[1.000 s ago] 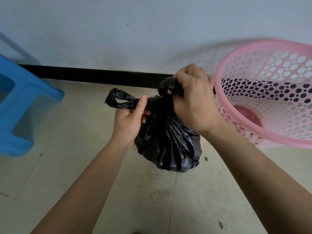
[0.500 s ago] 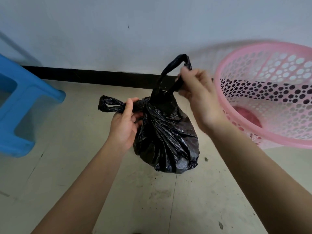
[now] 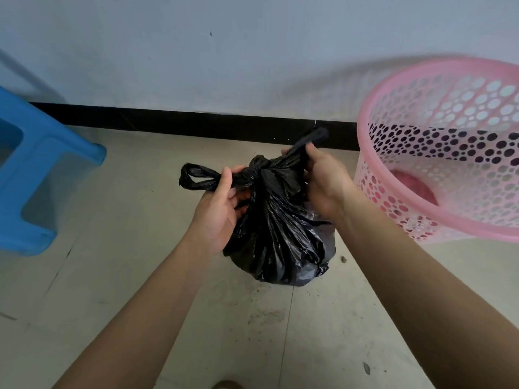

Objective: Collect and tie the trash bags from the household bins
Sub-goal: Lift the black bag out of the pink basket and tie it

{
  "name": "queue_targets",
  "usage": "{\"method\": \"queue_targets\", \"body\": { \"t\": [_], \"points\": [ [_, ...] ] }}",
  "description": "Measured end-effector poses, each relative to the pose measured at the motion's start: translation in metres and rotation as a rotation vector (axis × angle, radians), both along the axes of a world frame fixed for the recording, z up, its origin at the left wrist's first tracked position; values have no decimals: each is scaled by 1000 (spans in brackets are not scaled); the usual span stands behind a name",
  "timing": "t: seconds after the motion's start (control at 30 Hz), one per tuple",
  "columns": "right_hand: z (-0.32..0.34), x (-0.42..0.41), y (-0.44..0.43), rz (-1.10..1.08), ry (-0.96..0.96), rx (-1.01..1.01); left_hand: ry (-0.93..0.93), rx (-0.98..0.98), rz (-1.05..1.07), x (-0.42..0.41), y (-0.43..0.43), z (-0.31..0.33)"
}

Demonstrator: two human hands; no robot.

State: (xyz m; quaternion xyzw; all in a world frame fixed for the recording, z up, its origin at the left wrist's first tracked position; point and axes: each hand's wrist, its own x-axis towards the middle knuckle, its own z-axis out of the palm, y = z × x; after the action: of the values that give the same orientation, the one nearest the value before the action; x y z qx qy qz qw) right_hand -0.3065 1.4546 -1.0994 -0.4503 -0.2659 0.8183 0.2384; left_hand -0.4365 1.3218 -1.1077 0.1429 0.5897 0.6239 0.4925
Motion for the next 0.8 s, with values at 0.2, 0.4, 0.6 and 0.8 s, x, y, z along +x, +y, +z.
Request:
{"method": "queue_targets", "body": {
  "t": [0.2, 0.4, 0.6, 0.8],
  "points": [
    [-25, 18, 5, -500, 17, -196, -106, -304, 440, -18, -6, -35],
    [-41, 10, -6, -489, -182, 55, 56, -358, 546, -24, -7, -37],
    [-35, 25, -6, -115, -463, 376, 51, -57, 292, -17, -2, -8],
    [-45, 22, -14, 59, -122, 323, 785, -293, -149, -16, 1, -22]
  ]
}}
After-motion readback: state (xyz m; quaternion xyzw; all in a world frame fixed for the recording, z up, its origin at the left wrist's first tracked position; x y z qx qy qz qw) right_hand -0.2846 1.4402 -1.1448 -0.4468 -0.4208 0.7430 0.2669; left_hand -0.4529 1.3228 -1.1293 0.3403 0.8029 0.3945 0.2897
